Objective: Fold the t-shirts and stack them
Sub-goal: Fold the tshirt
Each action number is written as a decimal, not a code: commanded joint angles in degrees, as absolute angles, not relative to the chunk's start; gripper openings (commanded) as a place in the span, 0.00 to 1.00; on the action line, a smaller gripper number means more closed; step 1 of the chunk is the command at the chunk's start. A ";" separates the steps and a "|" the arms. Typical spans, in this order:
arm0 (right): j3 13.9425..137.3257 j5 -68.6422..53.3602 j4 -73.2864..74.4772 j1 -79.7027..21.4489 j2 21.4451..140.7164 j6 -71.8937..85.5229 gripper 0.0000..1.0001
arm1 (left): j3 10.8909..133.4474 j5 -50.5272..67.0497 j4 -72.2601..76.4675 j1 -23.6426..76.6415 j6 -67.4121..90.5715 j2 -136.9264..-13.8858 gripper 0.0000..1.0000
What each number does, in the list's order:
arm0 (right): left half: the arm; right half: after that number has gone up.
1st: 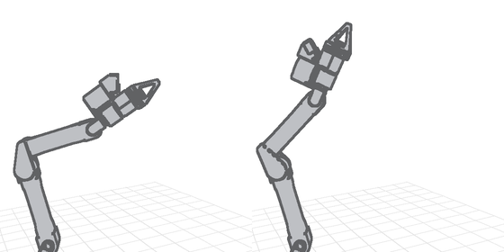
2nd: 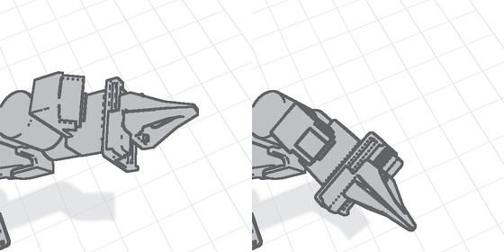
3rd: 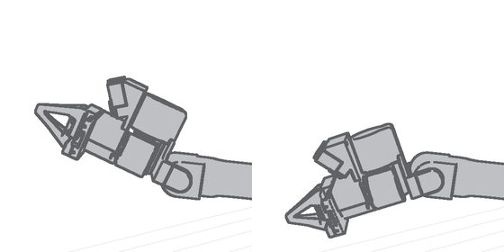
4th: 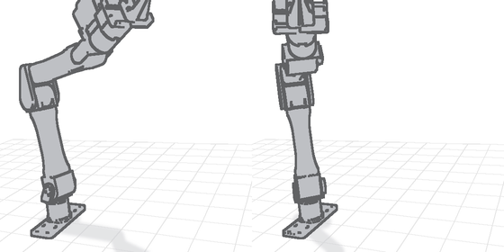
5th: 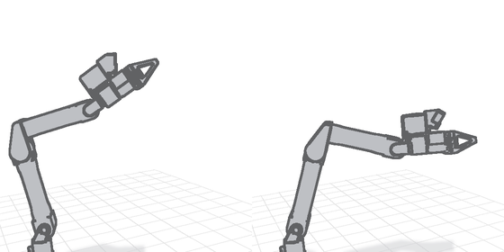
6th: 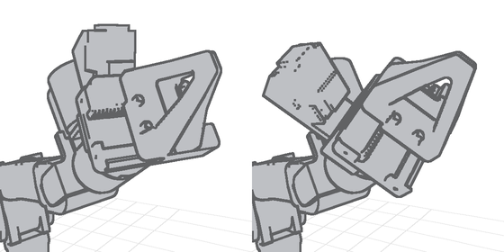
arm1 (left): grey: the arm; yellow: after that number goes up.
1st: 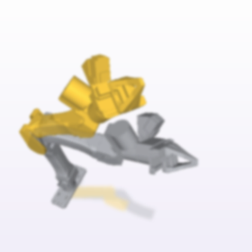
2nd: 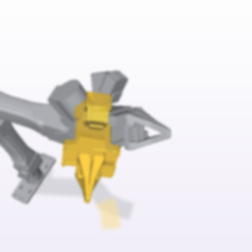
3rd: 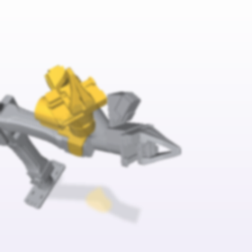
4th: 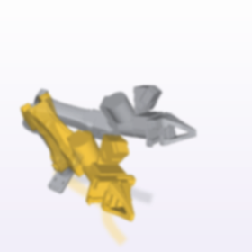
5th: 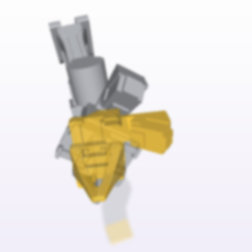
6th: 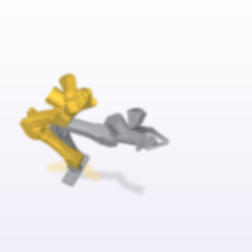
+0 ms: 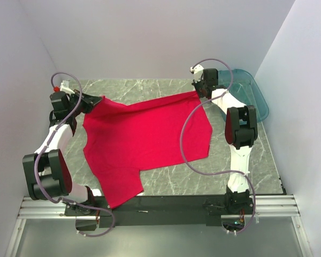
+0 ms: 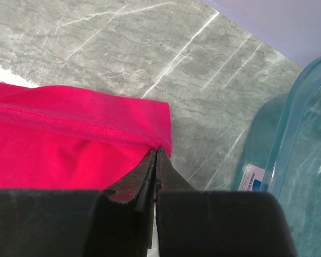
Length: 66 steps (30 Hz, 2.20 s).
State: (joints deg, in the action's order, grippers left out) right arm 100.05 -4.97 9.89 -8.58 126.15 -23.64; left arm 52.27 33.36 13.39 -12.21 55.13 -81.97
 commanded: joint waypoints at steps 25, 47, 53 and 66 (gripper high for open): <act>94.84 -4.66 6.68 -6.94 120.32 -24.43 0.11 | 49.31 33.49 14.68 -12.39 53.53 -77.87 0.01; 85.70 -11.50 9.66 -5.45 108.99 -27.42 0.74 | 45.97 34.80 15.56 -12.39 53.09 -77.43 0.01; 83.23 -16.87 10.37 -5.36 106.79 -25.49 0.75 | 45.35 35.16 15.03 -12.39 52.12 -76.82 0.01; 80.68 -18.37 10.02 -5.45 105.73 -24.17 0.75 | 42.54 34.81 14.68 -12.39 51.50 -74.89 0.01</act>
